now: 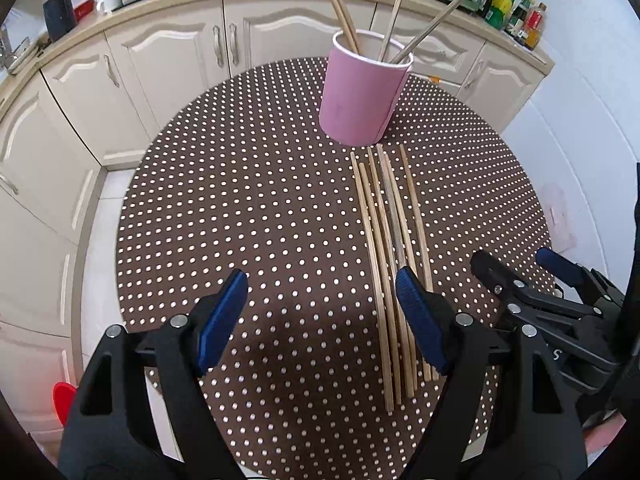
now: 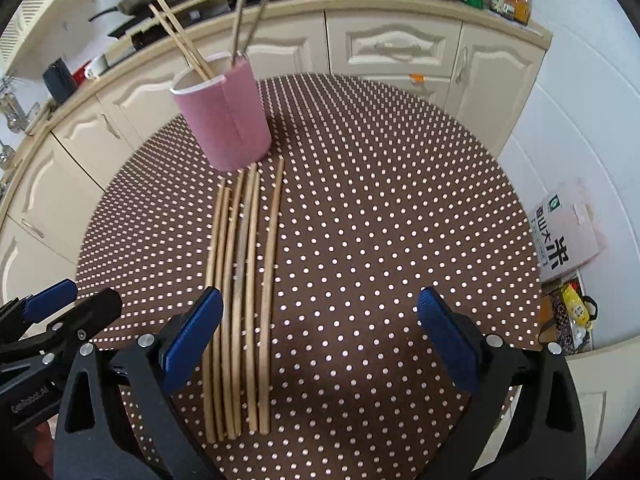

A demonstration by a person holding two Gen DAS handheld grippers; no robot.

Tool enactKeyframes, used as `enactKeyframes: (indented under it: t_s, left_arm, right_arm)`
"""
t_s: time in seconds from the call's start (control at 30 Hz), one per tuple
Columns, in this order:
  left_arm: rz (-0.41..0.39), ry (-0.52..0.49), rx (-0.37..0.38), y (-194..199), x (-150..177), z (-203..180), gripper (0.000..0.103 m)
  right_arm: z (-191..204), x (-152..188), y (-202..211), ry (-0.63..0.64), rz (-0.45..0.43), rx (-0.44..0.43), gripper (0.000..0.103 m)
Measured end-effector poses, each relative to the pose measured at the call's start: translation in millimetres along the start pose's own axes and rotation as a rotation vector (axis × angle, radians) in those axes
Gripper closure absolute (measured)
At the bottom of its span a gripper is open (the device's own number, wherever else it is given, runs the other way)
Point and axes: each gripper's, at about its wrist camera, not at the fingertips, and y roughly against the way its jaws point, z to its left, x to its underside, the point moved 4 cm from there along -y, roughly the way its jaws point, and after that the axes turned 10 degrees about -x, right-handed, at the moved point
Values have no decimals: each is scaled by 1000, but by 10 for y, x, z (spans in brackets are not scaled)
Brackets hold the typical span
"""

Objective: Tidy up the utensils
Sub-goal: 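Lower both grippers onto the loose chopsticks and close the right gripper on one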

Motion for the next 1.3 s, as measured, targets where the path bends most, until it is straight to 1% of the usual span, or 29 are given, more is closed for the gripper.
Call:
enactKeyframes:
  t_s: [0.17,0.3,0.37,0.43,0.47,0.53,0.6,0.7,0.77,0.8,0.87,0.93,0.97,1.0,1.03,1.17,1.3]
  left_arm:
    - [39,-16,4,-217,-98,-42,28]
    - [65,-27,6,-346,-188,-52,28]
    - [75,-32,6,-406,-235,-48,28]
    - [86,-35,11,-462,-284,-38,28]
    - [91,-35,12,-483,-303,-34,28]
    - [107,-40,13,-551,-348,-27,28]
    - [119,-50,14,-596,-375,-29,28]
    - [130,-58,25,-651,-415,-29,28]
    - [144,-62,32,-697,-436,-38,28]
    - [149,-59,38,-719,-449,-41,28]
    - [165,-51,56,-759,-469,-53,28]
    - [173,-53,64,-800,-502,-84,28]
    - [176,-58,67,-817,-514,-105,28]
    - [178,-62,69,-832,-526,-123,28]
    - [181,-65,70,-851,-539,-145,27]
    - [200,-58,80,-942,-562,-208,27]
    - [214,-86,52,-1147,-585,-276,27]
  right_arm:
    - [-21,-55,-253,9,56,14,9]
    - [9,-117,-402,23,83,27,9]
    - [40,-158,-485,44,98,42,14]
    - [85,-172,-581,68,130,37,19]
    - [111,-175,-633,83,140,47,25]
    - [150,-185,-717,107,160,72,30]
    - [172,-191,-783,110,175,71,36]
    - [192,-221,-810,113,168,78,38]
    - [181,-243,-822,89,170,55,45]
    - [173,-262,-832,85,171,53,46]
    - [172,-280,-827,88,172,53,55]
    - [170,-285,-824,89,172,52,60]
    - [170,-301,-821,90,171,51,65]
    - [165,-307,-816,93,170,49,66]
    - [159,-317,-813,92,169,47,70]
    - [127,-319,-794,76,172,36,76]
    - [77,-334,-789,64,171,16,79]
